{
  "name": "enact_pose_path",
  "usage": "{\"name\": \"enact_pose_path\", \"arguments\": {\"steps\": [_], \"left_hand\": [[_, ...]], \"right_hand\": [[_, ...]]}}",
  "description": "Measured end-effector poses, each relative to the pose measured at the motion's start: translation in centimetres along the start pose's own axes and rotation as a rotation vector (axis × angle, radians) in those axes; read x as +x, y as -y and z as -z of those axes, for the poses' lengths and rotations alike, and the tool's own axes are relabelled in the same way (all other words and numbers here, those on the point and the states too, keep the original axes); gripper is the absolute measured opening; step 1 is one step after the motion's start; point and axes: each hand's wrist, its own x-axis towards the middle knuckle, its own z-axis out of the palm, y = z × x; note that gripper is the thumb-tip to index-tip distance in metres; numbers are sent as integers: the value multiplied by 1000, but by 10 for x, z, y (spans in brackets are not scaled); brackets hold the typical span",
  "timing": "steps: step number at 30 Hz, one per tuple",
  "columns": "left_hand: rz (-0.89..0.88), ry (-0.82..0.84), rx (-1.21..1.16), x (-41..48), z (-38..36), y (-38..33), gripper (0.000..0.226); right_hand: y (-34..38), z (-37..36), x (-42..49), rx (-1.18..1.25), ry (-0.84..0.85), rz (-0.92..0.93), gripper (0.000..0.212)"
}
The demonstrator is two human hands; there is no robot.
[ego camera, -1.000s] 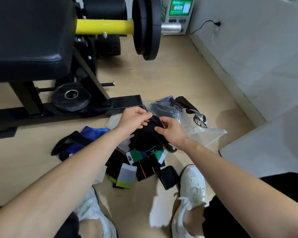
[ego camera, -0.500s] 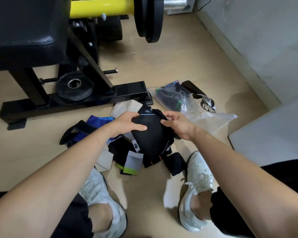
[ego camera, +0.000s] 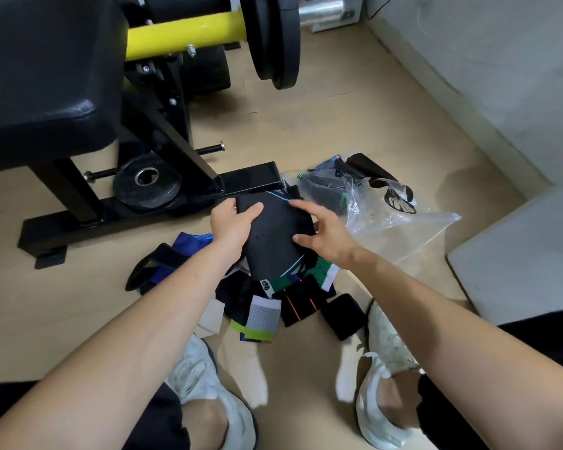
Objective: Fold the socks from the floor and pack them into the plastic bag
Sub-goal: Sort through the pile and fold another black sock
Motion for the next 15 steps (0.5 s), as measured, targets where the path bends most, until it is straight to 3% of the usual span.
{"name": "enact_pose_path", "arguments": {"steps": [4,9,12,15], "left_hand": [[8,148,-31,-4,2,0,25],[18,426,47,-14,0,1,57],[-25,458,182,-16,0,-4,74],[-100,467,270,-20,0,-18,74]], "right_hand": [[1,0,-1,-46,-57,-76,50],[-4,7,5,-102,-225,-117,54],[-3,16,11,-116,-233,-157,57],[14,26,12,-189,-194,-154,61]]}}
